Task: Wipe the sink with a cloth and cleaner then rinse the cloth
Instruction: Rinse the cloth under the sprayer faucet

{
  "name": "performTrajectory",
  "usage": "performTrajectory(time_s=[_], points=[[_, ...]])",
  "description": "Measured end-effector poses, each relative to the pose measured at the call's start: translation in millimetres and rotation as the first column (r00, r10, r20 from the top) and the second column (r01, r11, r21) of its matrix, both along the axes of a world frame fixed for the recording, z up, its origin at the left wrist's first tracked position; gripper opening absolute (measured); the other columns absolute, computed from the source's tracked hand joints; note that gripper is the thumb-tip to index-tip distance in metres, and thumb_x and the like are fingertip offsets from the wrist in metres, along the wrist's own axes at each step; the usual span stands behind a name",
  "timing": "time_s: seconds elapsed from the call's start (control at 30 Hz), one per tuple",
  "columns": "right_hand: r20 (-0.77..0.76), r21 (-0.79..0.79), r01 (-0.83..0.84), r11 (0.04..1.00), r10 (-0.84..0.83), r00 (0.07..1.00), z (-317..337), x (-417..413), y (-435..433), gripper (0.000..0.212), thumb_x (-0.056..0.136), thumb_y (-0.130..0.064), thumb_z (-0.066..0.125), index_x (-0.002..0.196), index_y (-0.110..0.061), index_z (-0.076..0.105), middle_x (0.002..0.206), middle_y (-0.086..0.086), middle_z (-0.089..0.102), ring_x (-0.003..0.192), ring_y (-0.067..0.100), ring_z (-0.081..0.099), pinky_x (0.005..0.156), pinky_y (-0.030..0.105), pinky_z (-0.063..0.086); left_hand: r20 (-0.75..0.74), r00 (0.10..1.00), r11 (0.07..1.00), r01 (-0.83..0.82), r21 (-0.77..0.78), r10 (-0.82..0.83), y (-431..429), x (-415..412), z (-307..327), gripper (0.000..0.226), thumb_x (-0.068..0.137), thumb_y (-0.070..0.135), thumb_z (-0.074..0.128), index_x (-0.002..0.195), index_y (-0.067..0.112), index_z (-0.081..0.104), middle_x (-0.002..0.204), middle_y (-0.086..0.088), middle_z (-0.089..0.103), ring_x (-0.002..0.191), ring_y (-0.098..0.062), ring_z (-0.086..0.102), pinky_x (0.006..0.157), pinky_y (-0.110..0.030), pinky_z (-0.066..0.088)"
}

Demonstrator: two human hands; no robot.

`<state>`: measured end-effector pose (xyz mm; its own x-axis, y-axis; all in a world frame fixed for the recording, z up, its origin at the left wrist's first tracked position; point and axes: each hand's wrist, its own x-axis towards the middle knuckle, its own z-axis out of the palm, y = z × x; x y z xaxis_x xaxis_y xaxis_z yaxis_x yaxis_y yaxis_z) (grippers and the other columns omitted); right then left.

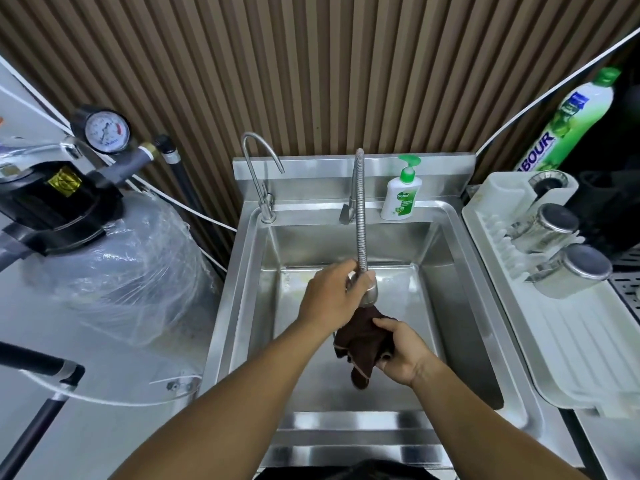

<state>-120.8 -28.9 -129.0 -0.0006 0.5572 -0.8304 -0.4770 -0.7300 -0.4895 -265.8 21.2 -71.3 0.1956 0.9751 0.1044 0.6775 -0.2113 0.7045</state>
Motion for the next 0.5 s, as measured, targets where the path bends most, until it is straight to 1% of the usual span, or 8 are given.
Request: performTrajectory(time_s=[0.07,0.13,0.2,0.27,0.33,0.4,0.47,0.5], points=[[-0.017,-0.002,0.015,1.0,-0.015,1.0,-1,-1,3,0.027,0.097,-0.014,0.057,0.118,0.0,0.063,0.106,0.024,0.072,0.098,0.038,0.067,0.077,0.047,0.057,0.053,0.998,0.998,0.024,-0.059,-0.021,1,-6,-2,0.027,0.098,0.049,0.053,0.098,0.027,0.068,0.075,0.012,0.06,0.076,-0.009,0.06,0.065,-0.028,0.044],[-0.035,-0.008,0.027,1.0,-0.027,0.999,-2,-2,6,0.027,0.097,-0.015,0.056,0.118,0.001,0.063,0.1,0.024,0.073,0.094,0.038,0.067,0.071,0.047,0.057,0.176,0.984,0.989,0.031,-0.146,-0.004,2,-16,-4,0.028,0.098,0.049,0.047,0.099,0.032,0.07,0.079,0.016,0.066,0.08,-0.004,0.062,0.073,-0.025,0.048],[-0.047,-0.019,0.03,0.999,-0.031,0.998,-1,-4,10,0.026,0.097,-0.016,0.055,0.116,0.001,0.063,0.097,0.023,0.073,0.091,0.038,0.067,0.065,0.045,0.057,0.302,0.949,0.974,-0.02,-0.224,0.089,4,-25,-6,0.033,0.093,0.051,0.039,0.095,0.036,0.069,0.082,0.012,0.07,0.085,-0.009,0.066,0.083,-0.034,0.054],[-0.049,-0.034,0.033,0.999,-0.035,0.998,-1,-5,11,0.028,0.096,-0.018,0.057,0.115,0.001,0.064,0.097,0.022,0.073,0.091,0.038,0.068,0.065,0.044,0.057,0.378,0.897,0.949,-0.119,-0.292,0.229,15,-32,-8,0.034,0.091,0.049,0.038,0.092,0.036,0.069,0.083,0.003,0.071,0.083,-0.014,0.068,0.084,-0.039,0.054],[-0.043,-0.047,0.036,0.998,-0.038,0.998,-2,-4,12,0.03,0.095,-0.02,0.058,0.116,0.001,0.064,0.095,0.022,0.075,0.093,0.037,0.068,0.074,0.048,0.058,0.407,0.847,0.921,-0.213,-0.326,0.341,33,-34,-9,0.028,0.091,0.045,0.045,0.088,0.032,0.069,0.079,-0.001,0.072,0.078,-0.018,0.069,0.08,-0.039,0.054],[-0.044,-0.054,0.033,0.998,-0.035,0.998,-3,-4,12,0.033,0.094,-0.021,0.058,0.117,0.001,0.064,0.099,0.023,0.074,0.098,0.038,0.068,0.09,0.056,0.055,0.412,0.816,0.889,-0.248,-0.384,0.406,57,-31,-12,0.018,0.095,0.036,0.054,0.092,0.026,0.069,0.079,-0.001,0.073,0.075,-0.02,0.07,0.077,-0.038,0.055],[-0.049,-0.058,0.041,0.997,-0.044,0.998,-4,-5,13,0.034,0.095,-0.022,0.058,0.118,0.001,0.065,0.104,0.025,0.073,0.103,0.04,0.067,0.099,0.061,0.049,0.398,0.803,0.853,-0.243,-0.461,0.444,87,-23,-14,0.02,0.096,0.032,0.058,0.105,0.017,0.069,0.09,-0.004,0.072,0.074,-0.019,0.069,0.075,-0.033,0.054],[-0.054,-0.059,0.044,0.997,-0.047,0.997,-4,-6,14,0.034,0.095,-0.022,0.057,0.118,0.001,0.065,0.107,0.026,0.073,0.106,0.04,0.066,0.1,0.061,0.048,0.382,0.809,0.84,-0.233,-0.49,0.447,103,-18,-15,0.028,0.094,0.037,0.059,0.111,0.016,0.067,0.1,-0.004,0.071,0.079,-0.019,0.069,0.077,-0.033,0.054]])
